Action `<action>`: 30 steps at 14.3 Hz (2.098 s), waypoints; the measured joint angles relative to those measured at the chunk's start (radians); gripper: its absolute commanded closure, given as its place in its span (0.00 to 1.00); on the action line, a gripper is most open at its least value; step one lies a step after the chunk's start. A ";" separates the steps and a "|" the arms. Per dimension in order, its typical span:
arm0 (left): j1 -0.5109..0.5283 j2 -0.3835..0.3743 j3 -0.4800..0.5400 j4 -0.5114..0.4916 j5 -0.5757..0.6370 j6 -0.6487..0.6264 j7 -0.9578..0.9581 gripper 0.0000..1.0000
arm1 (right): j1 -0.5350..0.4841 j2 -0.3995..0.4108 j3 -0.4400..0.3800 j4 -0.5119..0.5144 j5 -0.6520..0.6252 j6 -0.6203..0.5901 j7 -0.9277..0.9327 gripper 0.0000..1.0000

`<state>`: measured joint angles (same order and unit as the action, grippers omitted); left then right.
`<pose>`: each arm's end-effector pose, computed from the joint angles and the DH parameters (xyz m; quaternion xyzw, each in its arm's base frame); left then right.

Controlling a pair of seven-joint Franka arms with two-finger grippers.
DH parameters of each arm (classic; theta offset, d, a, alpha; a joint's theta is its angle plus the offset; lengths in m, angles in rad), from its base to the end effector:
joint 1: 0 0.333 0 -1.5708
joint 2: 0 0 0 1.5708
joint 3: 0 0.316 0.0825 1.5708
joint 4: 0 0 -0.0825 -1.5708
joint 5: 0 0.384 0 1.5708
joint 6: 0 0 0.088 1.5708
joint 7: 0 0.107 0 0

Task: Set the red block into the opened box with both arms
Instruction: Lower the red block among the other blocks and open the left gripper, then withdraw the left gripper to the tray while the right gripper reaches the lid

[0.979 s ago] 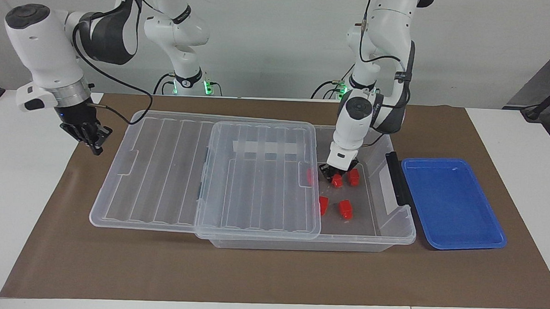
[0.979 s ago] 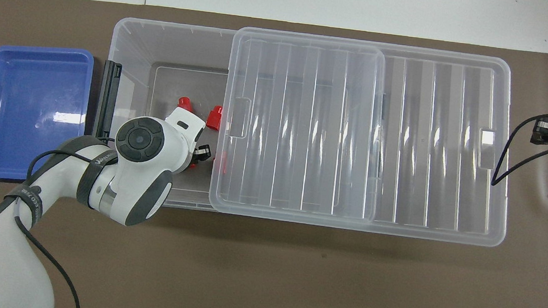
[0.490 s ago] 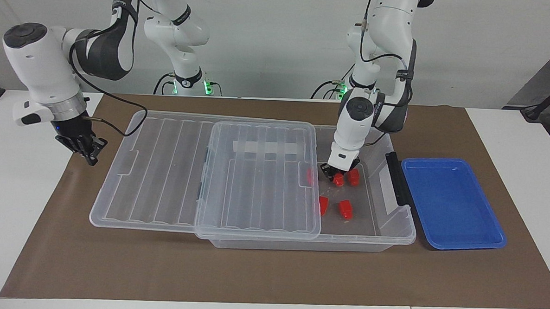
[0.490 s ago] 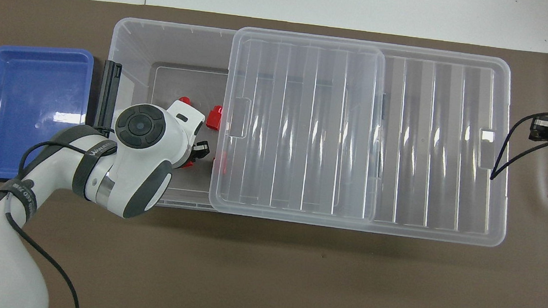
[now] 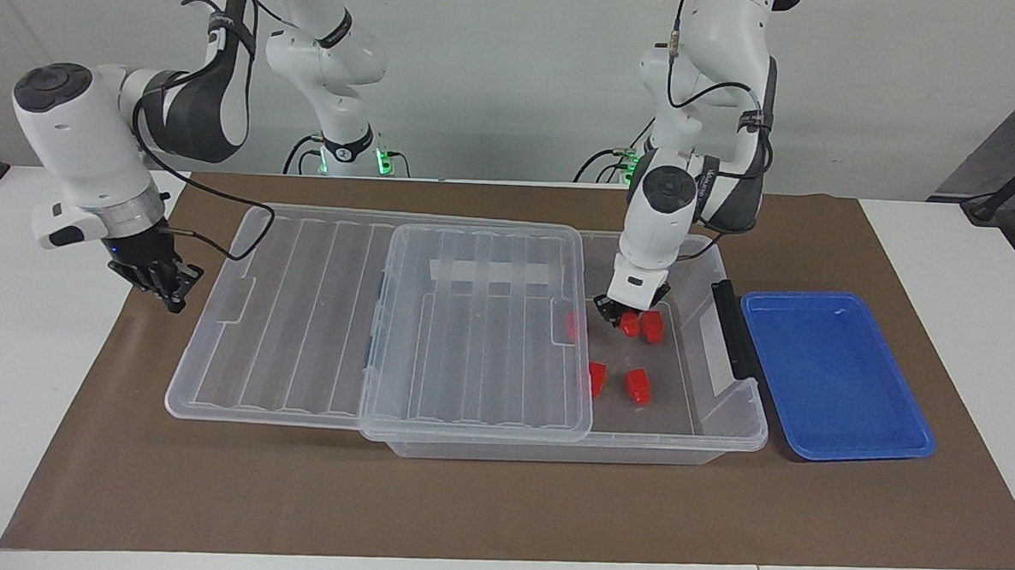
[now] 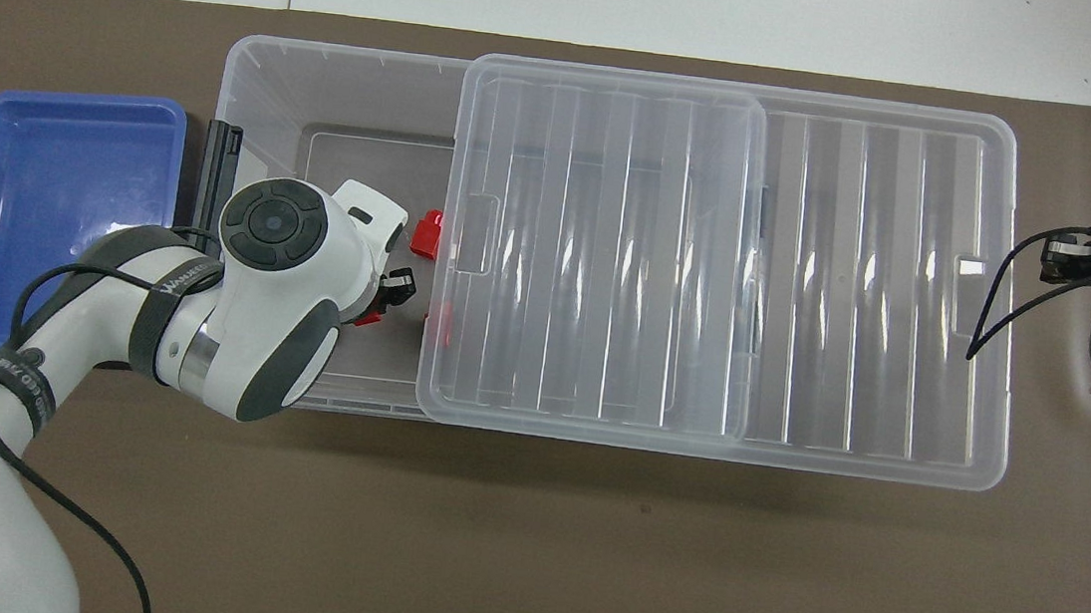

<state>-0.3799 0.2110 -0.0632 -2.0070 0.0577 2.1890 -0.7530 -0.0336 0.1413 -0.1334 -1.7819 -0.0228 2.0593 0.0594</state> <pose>0.5324 -0.2492 0.3497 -0.9902 -0.1380 0.0024 0.0217 0.6084 -0.1001 0.4858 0.9917 -0.1068 0.0674 0.0234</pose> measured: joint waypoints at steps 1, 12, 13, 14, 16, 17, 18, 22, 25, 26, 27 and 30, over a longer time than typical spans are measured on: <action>0.000 0.000 0.001 -0.007 0.000 0.010 0.000 0.68 | 0.000 0.001 0.000 -0.001 0.000 0.000 -0.002 1.00; 0.001 0.009 0.007 -0.130 0.000 0.205 0.008 0.34 | 0.000 0.002 0.000 -0.001 0.000 0.000 -0.004 1.00; 0.001 0.009 0.007 -0.131 0.000 0.206 0.008 0.24 | 0.000 0.002 0.000 -0.001 0.000 0.000 -0.004 1.00; 0.001 0.009 0.007 -0.131 0.000 0.206 0.008 0.23 | 0.000 0.002 0.000 -0.001 0.000 0.000 -0.004 1.00; 0.001 0.009 0.007 -0.131 0.000 0.207 0.009 0.23 | 0.000 0.002 0.000 -0.001 0.000 0.000 -0.004 1.00; 0.001 0.009 0.007 -0.131 0.000 0.208 0.009 0.23 | 0.000 0.002 0.000 -0.001 0.000 0.000 -0.004 1.00; 0.001 0.009 0.007 -0.131 0.000 0.208 0.009 0.23 | 0.000 0.002 0.000 -0.001 0.000 0.000 -0.004 1.00; 0.001 0.007 0.007 -0.098 0.000 0.159 0.009 0.22 | 0.000 0.002 0.000 -0.001 0.000 0.000 -0.004 1.00; 0.001 -0.012 0.006 0.022 0.000 -0.042 0.009 0.18 | 0.000 0.002 0.000 -0.001 0.000 0.000 -0.004 1.00; 0.001 -0.021 0.006 0.060 0.000 -0.101 0.009 0.16 | 0.000 0.002 0.000 -0.001 0.000 0.000 -0.004 1.00; 0.001 -0.032 0.007 0.095 0.000 -0.155 0.008 0.13 | 0.000 0.002 0.000 -0.001 0.000 0.000 -0.004 1.00; 0.011 -0.066 0.019 0.195 -0.004 -0.316 0.008 0.00 | 0.000 0.002 0.000 -0.001 0.000 0.000 -0.004 1.00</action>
<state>-0.3693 0.1452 -0.0438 -1.8119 0.0532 1.8734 -0.7447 -0.0334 0.1430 -0.1334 -1.7829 -0.0228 2.0593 0.0556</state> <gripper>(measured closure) 0.141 0.991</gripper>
